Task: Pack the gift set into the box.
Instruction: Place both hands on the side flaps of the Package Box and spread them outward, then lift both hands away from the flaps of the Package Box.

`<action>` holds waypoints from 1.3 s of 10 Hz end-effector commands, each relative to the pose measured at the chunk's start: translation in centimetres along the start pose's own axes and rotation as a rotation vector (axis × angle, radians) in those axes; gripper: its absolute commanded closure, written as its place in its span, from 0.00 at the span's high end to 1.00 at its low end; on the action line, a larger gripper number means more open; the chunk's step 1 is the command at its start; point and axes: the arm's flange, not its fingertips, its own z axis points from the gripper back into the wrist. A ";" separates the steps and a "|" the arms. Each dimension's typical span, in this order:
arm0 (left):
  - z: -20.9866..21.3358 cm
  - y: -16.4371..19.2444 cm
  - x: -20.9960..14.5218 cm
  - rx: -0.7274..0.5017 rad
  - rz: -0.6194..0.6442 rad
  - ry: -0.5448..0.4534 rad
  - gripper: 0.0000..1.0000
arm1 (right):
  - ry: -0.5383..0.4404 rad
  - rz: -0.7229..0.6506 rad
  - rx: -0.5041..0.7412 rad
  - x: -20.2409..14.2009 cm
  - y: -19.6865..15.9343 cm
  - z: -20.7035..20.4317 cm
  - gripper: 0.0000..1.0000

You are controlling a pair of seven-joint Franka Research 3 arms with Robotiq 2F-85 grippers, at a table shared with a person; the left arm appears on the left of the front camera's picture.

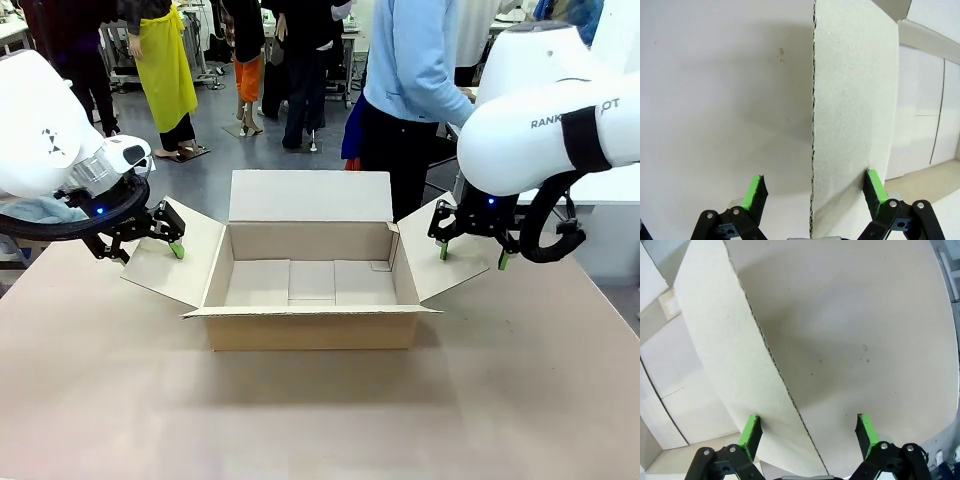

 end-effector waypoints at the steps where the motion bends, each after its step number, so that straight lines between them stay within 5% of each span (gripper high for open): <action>1: 0.2 0.0 0.0 0.013 0.007 -0.002 1.00 | -0.014 -0.003 -0.030 0.5 0.2 0.3 1.00; 13: 0.2 0.0 0.0 0.013 0.007 -0.002 1.00 | -0.014 -0.003 -0.030 0.5 0.2 0.3 1.00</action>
